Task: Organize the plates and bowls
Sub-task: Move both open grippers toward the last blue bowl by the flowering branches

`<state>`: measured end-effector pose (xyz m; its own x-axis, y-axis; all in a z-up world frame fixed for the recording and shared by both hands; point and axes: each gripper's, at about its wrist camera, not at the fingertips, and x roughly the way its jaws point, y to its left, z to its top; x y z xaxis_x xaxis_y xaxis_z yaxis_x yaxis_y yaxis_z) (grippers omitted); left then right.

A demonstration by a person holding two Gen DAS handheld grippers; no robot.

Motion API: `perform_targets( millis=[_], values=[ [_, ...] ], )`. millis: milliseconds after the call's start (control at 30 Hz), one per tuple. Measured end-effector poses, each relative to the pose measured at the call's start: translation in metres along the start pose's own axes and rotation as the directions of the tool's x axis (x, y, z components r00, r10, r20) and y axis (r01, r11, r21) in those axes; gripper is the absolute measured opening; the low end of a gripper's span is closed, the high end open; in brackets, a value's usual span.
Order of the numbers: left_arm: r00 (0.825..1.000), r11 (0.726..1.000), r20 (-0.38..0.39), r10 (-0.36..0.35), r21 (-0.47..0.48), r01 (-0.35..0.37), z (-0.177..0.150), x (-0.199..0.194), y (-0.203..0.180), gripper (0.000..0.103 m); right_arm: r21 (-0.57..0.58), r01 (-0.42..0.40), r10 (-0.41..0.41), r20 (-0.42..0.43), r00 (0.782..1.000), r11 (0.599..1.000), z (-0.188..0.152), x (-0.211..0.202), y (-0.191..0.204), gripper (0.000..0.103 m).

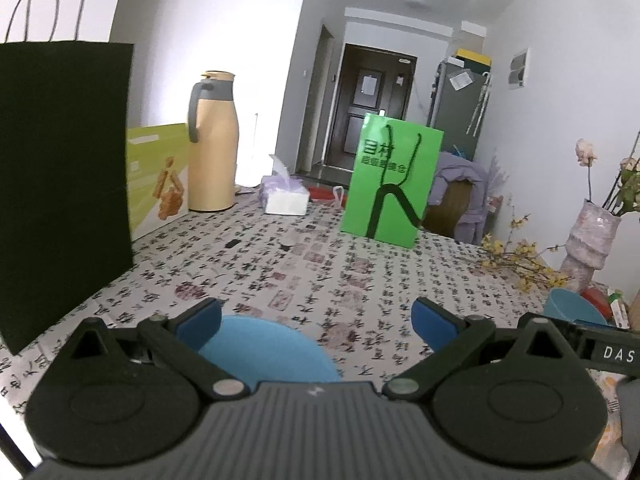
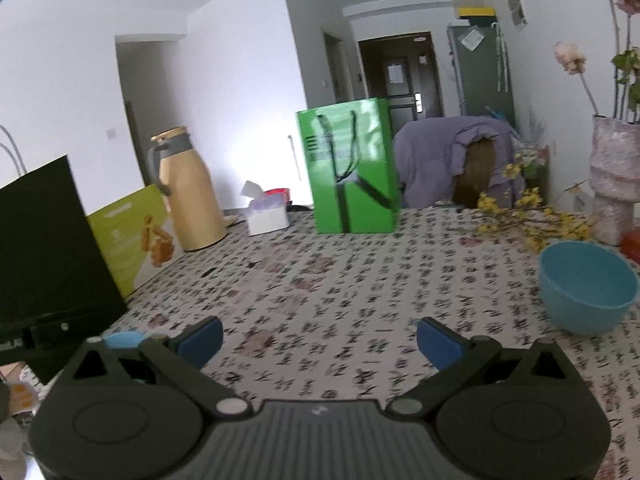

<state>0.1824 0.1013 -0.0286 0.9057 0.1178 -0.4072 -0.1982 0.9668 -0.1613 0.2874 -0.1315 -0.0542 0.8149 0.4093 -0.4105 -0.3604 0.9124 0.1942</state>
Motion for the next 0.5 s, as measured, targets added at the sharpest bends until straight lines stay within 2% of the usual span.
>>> perform_targets(
  millis=[500],
  values=[
    [0.999,0.997,-0.008,-0.050,0.053,0.050,0.002,0.018,-0.053,0.103,0.021,0.066,-0.067,0.040,0.997,0.998,0.016,-0.011,-0.058,0.103]
  ],
)
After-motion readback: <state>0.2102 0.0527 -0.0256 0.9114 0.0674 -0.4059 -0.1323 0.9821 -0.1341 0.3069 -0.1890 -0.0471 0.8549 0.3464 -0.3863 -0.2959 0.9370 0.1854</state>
